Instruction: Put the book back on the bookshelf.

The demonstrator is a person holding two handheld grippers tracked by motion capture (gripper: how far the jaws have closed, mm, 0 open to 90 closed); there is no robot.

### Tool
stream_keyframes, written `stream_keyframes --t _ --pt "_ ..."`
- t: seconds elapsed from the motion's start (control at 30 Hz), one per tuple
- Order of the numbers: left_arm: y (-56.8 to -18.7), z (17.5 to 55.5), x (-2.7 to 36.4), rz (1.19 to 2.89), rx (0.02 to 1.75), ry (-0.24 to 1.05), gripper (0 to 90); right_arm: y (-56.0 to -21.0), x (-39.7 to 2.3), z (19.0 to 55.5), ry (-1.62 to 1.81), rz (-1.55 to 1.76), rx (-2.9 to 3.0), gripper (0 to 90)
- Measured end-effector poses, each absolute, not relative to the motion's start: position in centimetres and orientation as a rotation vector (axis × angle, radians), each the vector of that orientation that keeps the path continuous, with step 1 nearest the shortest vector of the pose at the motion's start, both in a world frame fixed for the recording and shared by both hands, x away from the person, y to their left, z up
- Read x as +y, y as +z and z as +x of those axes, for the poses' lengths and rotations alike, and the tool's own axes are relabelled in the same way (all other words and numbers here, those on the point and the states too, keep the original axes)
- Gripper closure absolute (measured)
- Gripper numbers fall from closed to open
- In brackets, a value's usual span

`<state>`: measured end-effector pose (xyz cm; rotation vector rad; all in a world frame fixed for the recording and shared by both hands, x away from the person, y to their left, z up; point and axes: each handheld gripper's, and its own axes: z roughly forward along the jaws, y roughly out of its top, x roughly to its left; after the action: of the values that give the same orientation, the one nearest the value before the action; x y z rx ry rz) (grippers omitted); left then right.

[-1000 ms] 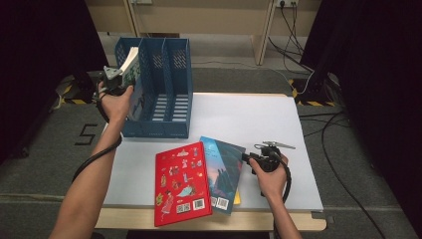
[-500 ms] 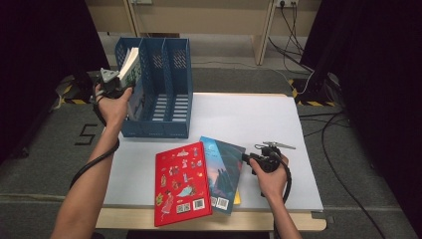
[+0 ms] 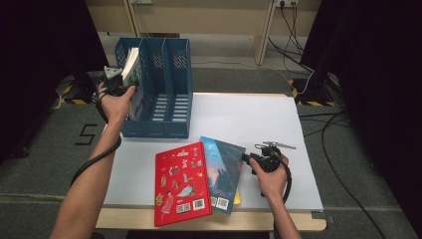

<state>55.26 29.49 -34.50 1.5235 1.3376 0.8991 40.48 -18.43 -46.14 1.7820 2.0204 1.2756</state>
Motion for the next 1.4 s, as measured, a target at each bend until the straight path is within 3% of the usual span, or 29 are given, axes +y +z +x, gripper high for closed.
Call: stream_keyframes --t 0.43,1.4 --pt "-34.0 55.9 29.5 1.564 1.403 0.891 72.7 -46.2 -18.5 40.5 1.272 1.791 2.026 57.7" --pt "-33.6 55.8 31.4 1.495 1.373 0.867 73.7 -46.2 -18.6 40.6 1.273 1.789 2.012 57.7"
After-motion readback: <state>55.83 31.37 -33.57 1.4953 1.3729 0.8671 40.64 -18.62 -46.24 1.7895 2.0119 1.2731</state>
